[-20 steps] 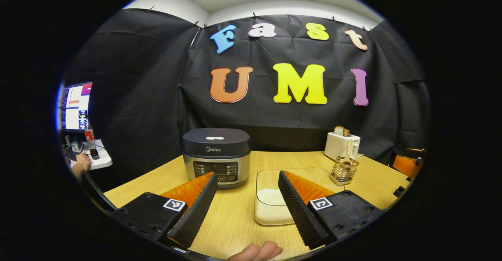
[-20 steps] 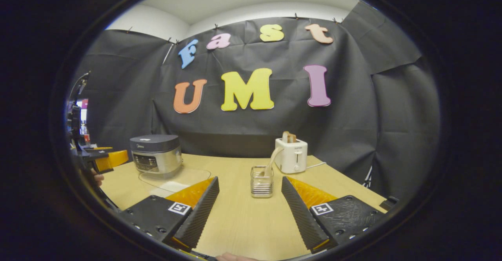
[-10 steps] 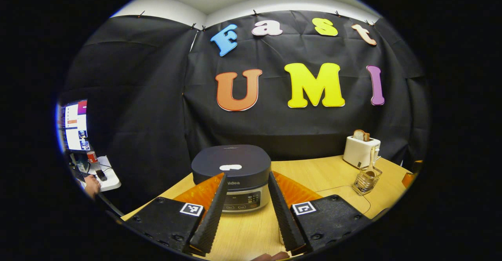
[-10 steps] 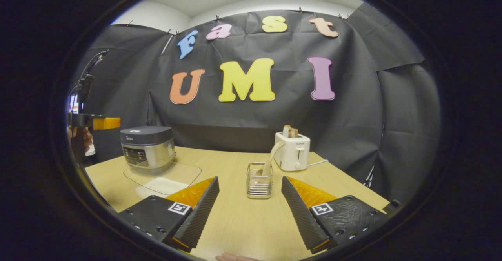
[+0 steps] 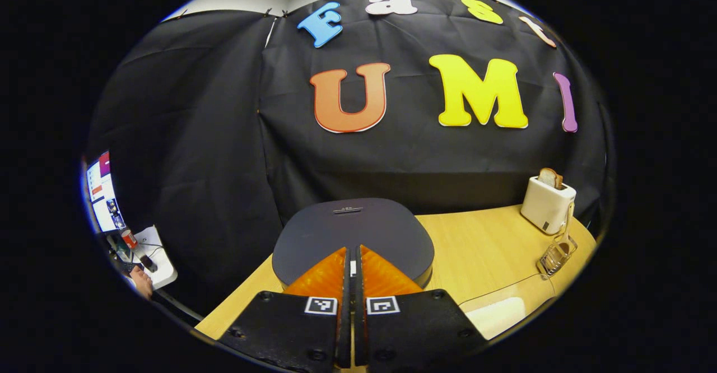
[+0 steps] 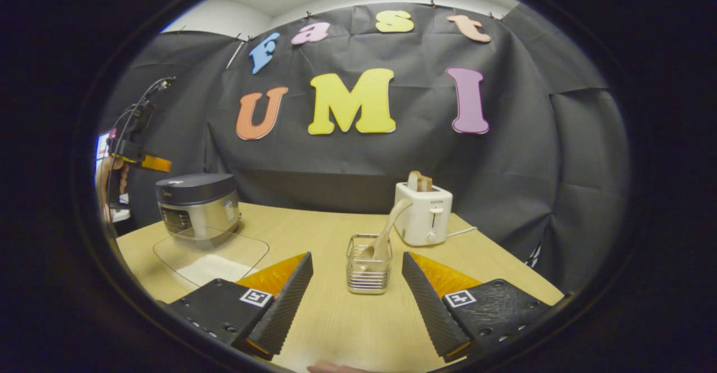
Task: Close the left gripper, press the button to open the rice cooker; take a wooden spoon from the chopstick holder with the right hand, scoop a spoonful of rice and pour it into the rice cooker, then put the wooden spoon back into the chopstick holder.
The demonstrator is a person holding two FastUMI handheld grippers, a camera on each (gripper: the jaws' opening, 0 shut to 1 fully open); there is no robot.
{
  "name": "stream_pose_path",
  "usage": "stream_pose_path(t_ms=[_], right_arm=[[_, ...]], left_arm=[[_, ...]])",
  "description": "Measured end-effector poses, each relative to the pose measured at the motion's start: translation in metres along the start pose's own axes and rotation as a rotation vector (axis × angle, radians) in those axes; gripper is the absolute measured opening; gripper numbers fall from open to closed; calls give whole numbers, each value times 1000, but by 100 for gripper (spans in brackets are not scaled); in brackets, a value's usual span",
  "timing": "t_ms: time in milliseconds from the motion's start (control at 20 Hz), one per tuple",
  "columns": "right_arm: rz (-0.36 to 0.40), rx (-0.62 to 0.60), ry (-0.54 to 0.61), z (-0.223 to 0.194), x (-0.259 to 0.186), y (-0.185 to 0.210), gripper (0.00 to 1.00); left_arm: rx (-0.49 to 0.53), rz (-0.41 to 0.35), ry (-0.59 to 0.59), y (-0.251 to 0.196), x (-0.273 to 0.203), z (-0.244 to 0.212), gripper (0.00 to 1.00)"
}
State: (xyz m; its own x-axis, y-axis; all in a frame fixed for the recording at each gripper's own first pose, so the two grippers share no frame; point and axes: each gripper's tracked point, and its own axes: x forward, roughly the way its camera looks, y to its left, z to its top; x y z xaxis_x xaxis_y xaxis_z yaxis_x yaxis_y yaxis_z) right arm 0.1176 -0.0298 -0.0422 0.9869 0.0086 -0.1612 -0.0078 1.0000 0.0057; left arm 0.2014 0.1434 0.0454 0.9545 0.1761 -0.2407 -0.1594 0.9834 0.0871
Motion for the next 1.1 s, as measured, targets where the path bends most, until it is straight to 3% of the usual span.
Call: stream_pose_path(t_ms=[350,650,700,1050,1100], right_arm=[[73,115,59,-17,17,-11,95],[50,96,49,-19,29,-28,92],[54,92,50,-20,31,-27,96],[70,76,49,-20,36,-24,96],[66,73,46,-19,37,-24,92]], left_arm=[[-68,-31,149,2,19,-21,2],[-43,-20,190,1,17,-22,3],[-42,-14,193,1,15,-22,3],[-28,-18,205,-2,15,-28,3],[-24,-20,215,-3,13,-28,3]])
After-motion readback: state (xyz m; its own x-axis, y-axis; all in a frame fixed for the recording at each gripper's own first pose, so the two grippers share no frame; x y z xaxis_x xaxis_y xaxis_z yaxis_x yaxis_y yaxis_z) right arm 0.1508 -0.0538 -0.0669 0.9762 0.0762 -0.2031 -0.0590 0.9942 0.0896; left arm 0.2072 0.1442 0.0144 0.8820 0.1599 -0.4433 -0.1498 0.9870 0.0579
